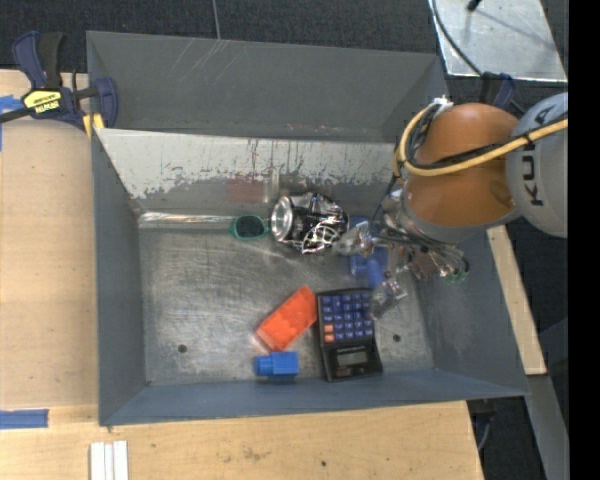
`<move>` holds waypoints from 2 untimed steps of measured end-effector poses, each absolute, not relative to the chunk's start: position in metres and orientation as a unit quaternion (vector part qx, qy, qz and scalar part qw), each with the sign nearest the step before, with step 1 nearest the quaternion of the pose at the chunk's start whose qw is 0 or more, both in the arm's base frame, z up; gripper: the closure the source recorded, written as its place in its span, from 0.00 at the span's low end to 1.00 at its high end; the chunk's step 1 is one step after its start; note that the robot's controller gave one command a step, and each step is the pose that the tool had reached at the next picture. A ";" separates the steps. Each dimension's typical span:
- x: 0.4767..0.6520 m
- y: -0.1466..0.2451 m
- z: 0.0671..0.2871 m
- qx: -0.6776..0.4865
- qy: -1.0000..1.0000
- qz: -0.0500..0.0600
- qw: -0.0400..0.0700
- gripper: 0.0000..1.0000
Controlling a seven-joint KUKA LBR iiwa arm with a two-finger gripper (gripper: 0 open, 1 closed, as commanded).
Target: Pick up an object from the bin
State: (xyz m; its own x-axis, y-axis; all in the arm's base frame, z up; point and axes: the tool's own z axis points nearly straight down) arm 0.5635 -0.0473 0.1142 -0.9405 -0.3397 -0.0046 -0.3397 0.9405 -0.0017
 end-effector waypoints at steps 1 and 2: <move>0.566 -0.049 0.076 -0.230 0.973 -0.003 0.004 0.00; 0.570 -0.055 0.077 -0.319 0.947 -0.003 0.014 1.00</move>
Offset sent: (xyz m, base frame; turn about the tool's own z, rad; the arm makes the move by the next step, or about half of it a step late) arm -0.0010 -0.0098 -0.0442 -0.3061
